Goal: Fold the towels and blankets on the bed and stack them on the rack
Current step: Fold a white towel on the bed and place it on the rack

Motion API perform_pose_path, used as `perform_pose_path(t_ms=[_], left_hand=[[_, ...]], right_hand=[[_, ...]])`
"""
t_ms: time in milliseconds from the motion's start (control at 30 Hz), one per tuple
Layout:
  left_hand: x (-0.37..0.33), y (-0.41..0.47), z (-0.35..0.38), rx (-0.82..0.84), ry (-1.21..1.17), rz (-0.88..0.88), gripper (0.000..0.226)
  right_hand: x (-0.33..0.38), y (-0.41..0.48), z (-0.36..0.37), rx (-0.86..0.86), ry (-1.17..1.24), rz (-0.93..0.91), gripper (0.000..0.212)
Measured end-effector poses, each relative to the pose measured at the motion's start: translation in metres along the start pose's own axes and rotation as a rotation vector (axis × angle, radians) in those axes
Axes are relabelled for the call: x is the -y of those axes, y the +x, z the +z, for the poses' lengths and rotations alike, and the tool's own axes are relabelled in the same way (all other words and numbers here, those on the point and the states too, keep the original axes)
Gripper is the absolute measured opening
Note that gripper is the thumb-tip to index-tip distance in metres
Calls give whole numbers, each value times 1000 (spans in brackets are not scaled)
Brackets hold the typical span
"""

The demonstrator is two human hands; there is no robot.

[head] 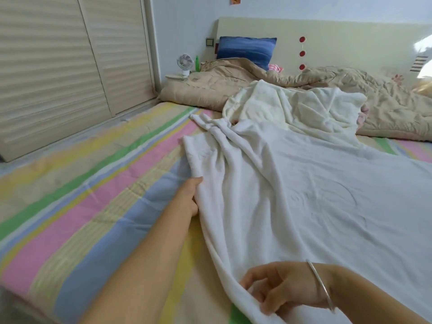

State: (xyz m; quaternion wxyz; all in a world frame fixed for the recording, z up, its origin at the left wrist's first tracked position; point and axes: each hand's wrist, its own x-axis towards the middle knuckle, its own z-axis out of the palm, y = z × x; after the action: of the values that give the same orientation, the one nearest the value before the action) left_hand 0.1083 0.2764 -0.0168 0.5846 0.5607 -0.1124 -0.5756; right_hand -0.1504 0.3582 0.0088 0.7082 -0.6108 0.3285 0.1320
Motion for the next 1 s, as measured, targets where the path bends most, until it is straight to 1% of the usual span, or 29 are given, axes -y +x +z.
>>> perform_pose_path(t_ms=[33,100,167,200,233,267,333,367,400,433,467,500,567,600,667,733,800,867,933,1000], left_hand=[[-7,6,-6,-24,12,31,22],[-15,17,-20,-91,71,100,45],[-22,17,-35,-169,155,189,56],[-25,12,-43,-192,199,208,57],[-25,11,-49,-195,219,213,59],[-27,12,-57,-183,217,206,63],[-28,20,-73,-156,187,173,67],[-28,28,-81,-140,179,157,65],[-30,27,-84,-121,172,140,56],[-36,18,-87,-113,158,129,42],[-39,9,-89,-124,146,109,28],[-43,0,-93,-130,139,90,20],[-48,-9,-106,-130,133,45,18],[-49,-13,-111,-115,123,20,19],[-53,-22,-125,-59,91,-12,16],[-57,-33,-139,-25,54,-59,9],[-63,-38,-153,23,0,-110,6],[-68,-37,-158,77,-58,-146,11],[-76,-38,-160,124,-142,-162,16],[-81,-39,-156,164,-188,-147,26]], right_hand=[[5,2,-2,-3,-39,29,37],[15,8,-3,-12,-121,101,35],[30,18,0,-36,-210,181,21],[38,27,4,-90,-267,203,10],[46,35,6,-176,-332,199,4],[54,46,9,-300,-395,159,8],[72,69,17,-601,-516,26,10],[81,82,23,-741,-565,-49,10],[89,93,27,-844,-607,-107,11],[97,106,34,-912,-645,-157,16],[103,117,38,-951,-692,-195,23],[109,129,44,-980,-750,-213,33],[119,151,58,-1013,-870,-187,49],[121,159,63,-1018,-946,-155,54],[123,177,74,-1052,-1109,-114,52],[124,184,84,-1093,-1191,-104,45],[128,180,89,-1083,-1118,-146,29],[129,171,90,-1034,-945,-251,13],[126,165,97,-983,-695,-391,14],[120,160,108,-918,-506,-464,15]])
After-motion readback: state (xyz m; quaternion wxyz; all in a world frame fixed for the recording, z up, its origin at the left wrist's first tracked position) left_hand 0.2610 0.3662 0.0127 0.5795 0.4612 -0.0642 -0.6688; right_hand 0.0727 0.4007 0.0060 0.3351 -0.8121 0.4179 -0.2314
